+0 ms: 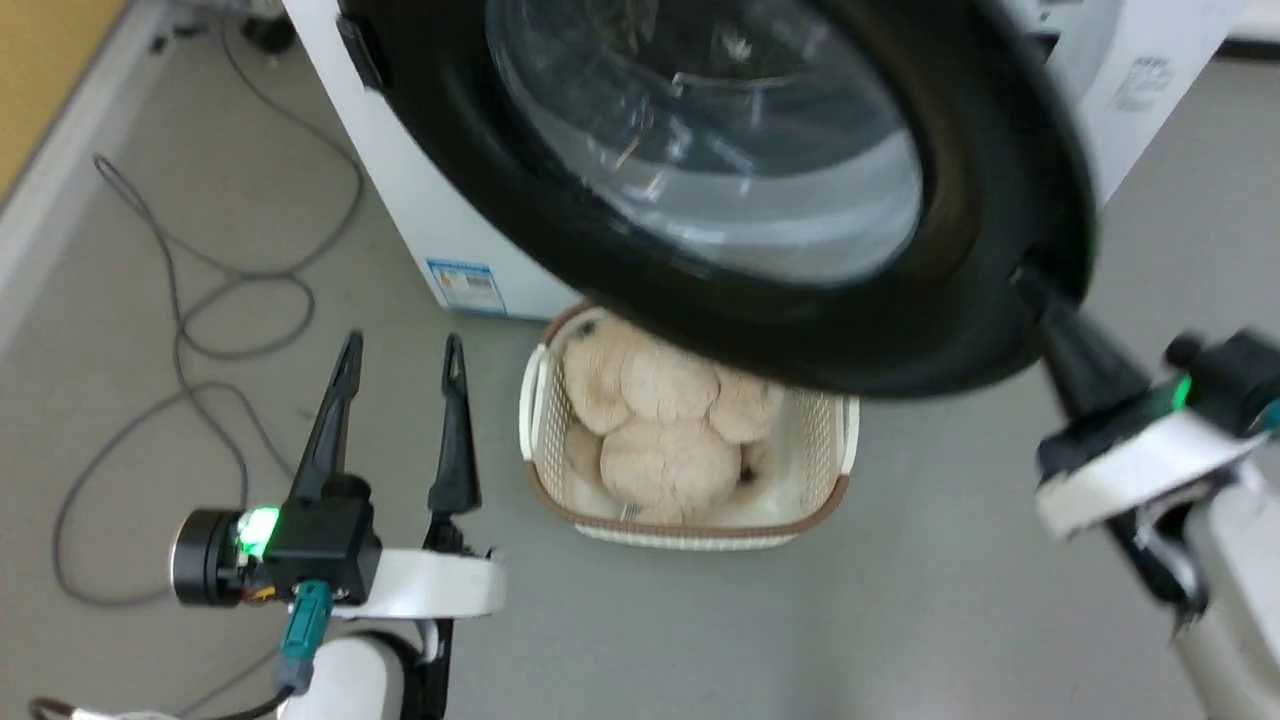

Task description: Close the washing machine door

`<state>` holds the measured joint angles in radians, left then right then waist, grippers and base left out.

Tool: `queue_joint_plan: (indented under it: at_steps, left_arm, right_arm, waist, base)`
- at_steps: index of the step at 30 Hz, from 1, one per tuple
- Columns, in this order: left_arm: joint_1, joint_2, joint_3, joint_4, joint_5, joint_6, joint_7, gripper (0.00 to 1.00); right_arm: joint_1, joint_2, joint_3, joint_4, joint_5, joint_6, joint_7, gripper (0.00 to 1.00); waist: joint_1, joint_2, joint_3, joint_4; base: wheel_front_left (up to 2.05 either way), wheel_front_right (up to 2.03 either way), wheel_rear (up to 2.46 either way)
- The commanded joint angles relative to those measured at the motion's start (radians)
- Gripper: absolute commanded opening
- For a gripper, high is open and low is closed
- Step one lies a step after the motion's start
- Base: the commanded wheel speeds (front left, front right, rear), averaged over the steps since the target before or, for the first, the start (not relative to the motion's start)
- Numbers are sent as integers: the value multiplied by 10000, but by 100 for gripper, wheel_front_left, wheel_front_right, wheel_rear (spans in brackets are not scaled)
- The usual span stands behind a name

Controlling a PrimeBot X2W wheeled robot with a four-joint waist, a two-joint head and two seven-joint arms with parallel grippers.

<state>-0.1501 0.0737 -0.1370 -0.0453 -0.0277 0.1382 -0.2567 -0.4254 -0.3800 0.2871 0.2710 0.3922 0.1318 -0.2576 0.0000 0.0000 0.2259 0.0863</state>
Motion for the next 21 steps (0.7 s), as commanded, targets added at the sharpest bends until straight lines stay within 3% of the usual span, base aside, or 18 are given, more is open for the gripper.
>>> queue_joint_plan:
  at_steps: [1, 11, 21]
  left_arm:
    - [-266, -50, -49, -73, 70, 24, -51, 100]
    - [-930, -155, -273, -279, -2, 171, -51, 100]
    - [-1246, -206, -430, -357, -93, 306, -51, 100]
  right_arm:
    - [-469, -114, -143, 238, -70, -11, -42, 0]
    - [-3090, -613, -485, 1839, 124, -11, -42, 0]
    - [-4613, -867, -949, 2974, 128, -11, -42, 0]
  waist:
    - [0, 0, 506, 94]
    - [0, 0, 1663, 210]
    - [0, 0, 2172, 396]
  base:
    - [0, 0, 0]
    - [0, 0, 0]
    - [0, 0, 0]
